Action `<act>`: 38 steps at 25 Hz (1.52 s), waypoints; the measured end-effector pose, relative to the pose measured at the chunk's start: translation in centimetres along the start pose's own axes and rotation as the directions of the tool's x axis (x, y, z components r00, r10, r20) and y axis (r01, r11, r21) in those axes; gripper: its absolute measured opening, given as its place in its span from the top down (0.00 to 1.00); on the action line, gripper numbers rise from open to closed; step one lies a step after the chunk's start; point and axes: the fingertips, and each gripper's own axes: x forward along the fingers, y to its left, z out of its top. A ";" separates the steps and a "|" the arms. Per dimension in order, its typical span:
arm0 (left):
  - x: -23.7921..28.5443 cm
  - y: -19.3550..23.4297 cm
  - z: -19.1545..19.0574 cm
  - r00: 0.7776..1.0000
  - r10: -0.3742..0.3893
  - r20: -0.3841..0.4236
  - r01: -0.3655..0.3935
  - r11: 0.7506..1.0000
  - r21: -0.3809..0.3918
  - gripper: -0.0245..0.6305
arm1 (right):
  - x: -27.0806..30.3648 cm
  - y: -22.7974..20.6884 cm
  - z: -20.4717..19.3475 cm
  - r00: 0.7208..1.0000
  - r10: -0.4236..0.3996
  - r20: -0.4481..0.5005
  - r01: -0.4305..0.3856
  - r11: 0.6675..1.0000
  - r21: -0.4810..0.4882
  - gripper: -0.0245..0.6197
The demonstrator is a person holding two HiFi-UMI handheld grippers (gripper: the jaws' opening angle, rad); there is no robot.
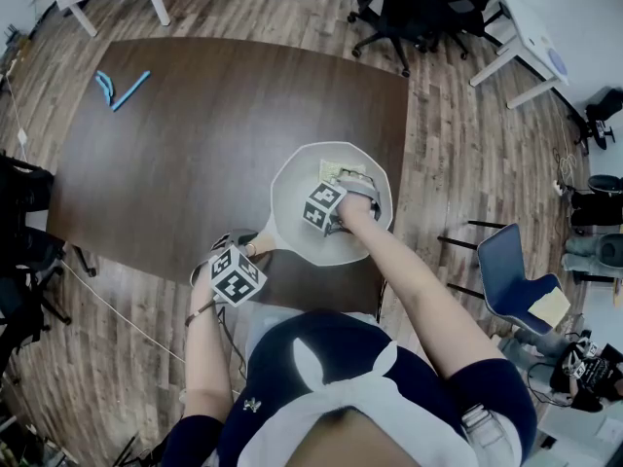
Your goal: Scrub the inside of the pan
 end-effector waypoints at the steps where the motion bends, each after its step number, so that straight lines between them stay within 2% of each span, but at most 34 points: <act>1: 0.0 0.1 0.1 1.000 0.002 0.001 -0.002 1.000 0.000 0.67 | 0.0 -0.1 -0.1 1.000 0.002 -0.002 -0.002 1.000 0.001 0.95; 6: 0.1 0.1 0.0 1.000 0.006 -0.001 -0.006 1.000 -0.003 0.67 | 0.3 0.2 -0.7 0.999 0.014 -0.039 -0.015 1.000 -0.005 0.95; 14: 0.0 -0.3 -0.1 1.000 0.012 -0.002 -0.012 1.000 -0.005 0.67 | 0.2 1.4 -2.8 0.985 0.105 -0.137 -0.102 0.994 0.026 0.95; 22: -0.1 -0.6 -0.5 1.000 0.014 0.004 -0.014 1.000 -0.007 0.67 | -0.1 2.6 -3.6 0.973 0.149 -0.177 -0.145 0.989 0.034 0.95; 38: -0.3 -0.7 -0.4 1.000 0.018 -0.001 -0.018 1.000 -0.009 0.67 | -0.6 4.5 -5.6 0.923 0.297 -0.245 -0.283 0.955 0.093 0.95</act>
